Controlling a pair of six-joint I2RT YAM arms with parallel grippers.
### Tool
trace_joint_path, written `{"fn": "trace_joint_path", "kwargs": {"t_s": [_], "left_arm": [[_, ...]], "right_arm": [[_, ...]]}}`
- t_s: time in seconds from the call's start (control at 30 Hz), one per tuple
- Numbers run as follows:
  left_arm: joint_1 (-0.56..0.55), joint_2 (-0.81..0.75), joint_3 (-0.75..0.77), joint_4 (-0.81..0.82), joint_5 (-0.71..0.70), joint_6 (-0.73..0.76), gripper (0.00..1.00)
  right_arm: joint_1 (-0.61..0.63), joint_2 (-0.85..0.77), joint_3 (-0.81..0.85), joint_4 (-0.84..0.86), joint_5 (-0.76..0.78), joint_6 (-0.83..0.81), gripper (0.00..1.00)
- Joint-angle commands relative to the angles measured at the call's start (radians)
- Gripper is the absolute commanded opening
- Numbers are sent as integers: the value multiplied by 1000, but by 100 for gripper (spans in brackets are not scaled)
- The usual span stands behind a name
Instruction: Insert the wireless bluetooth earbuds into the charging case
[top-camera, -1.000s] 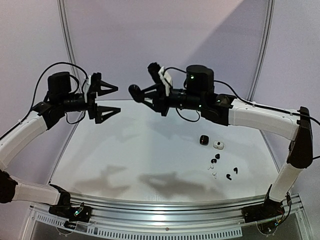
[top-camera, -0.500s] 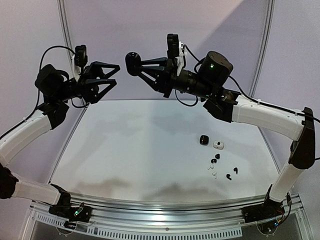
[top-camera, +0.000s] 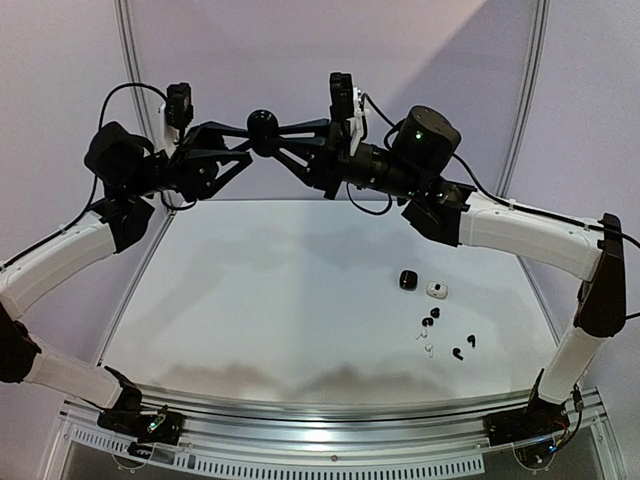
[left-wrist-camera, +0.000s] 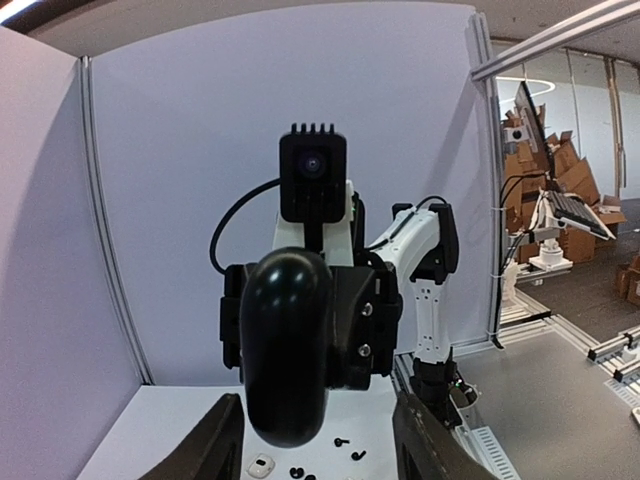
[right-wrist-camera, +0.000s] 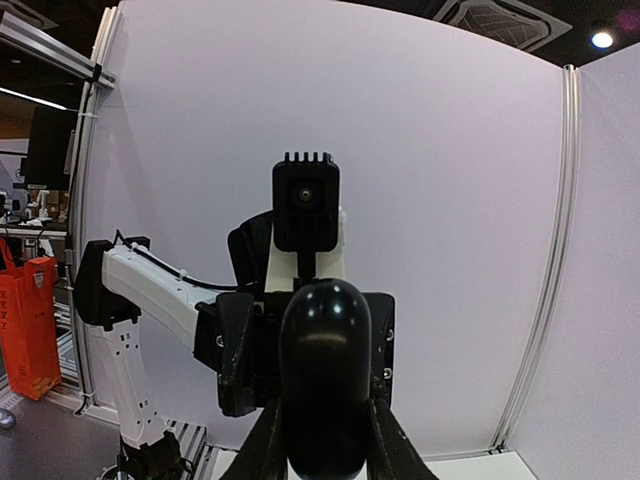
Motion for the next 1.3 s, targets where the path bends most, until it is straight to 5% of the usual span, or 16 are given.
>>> {"fn": "trace_joint_path", "kwargs": {"t_s": [0.0, 0.23, 0.4, 0.57, 0.6, 0.7, 0.83, 1.07, 1.27], "left_arm": [[-29, 19, 31, -11, 9, 15, 50], [-36, 34, 46, -26, 11, 41, 26], [-38, 38, 48, -31, 29, 59, 23], [-39, 36, 43, -26, 42, 69, 0], [-38, 34, 41, -26, 48, 81, 0], [-36, 18, 37, -69, 41, 156, 0], [-17, -13, 37, -255, 8, 339, 0], [1, -47, 69, -675, -190, 841, 0], [-19, -54, 80, -889, -407, 1231, 0]], "right_arm": [[3, 17, 25, 1, -11, -5, 0], [4, 28, 35, -15, -13, -16, 0], [4, 31, 35, -35, -1, -28, 0], [3, 34, 35, -59, 9, -37, 0], [3, 33, 34, -68, 18, -39, 4], [3, 26, 25, -101, 43, -44, 45], [3, -13, 17, -201, 81, -93, 81], [10, -87, 37, -494, 112, -212, 85], [58, -48, 164, -855, 303, -383, 83]]}}
